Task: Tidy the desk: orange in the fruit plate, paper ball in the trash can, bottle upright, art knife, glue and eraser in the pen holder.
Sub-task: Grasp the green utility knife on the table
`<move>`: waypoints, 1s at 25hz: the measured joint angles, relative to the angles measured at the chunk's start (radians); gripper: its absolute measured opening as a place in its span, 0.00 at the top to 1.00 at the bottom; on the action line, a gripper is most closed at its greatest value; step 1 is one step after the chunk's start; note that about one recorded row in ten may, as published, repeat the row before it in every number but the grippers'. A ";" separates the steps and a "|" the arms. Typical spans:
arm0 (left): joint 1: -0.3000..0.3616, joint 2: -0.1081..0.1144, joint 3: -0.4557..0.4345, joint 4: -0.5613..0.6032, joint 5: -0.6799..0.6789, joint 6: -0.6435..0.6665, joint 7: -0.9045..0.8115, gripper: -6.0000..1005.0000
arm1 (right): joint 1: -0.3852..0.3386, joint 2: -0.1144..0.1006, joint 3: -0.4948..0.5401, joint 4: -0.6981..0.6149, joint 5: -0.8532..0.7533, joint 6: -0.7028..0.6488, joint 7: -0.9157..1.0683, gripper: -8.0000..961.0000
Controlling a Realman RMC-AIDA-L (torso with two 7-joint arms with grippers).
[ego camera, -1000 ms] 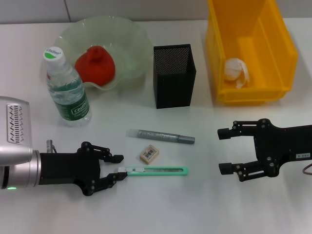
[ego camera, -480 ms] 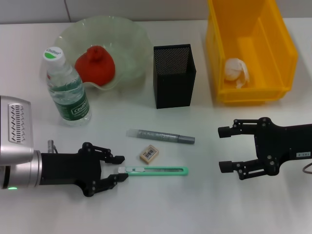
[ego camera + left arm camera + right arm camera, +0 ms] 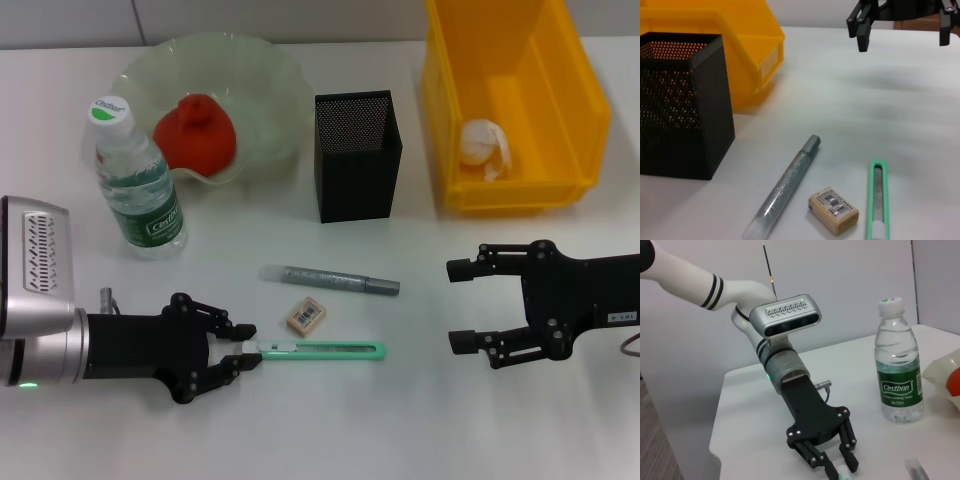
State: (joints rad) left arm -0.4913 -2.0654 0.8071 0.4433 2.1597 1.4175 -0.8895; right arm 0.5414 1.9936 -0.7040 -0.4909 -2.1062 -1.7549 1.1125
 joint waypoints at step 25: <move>-0.006 0.000 0.000 0.000 -0.005 0.017 -0.019 0.77 | 0.000 0.002 0.016 0.000 0.000 -0.011 0.003 0.14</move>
State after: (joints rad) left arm -0.4970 -2.0652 0.8073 0.4434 2.1549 1.4342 -0.9084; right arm 0.5414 1.9957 -0.6883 -0.4909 -2.1062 -1.7656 1.1158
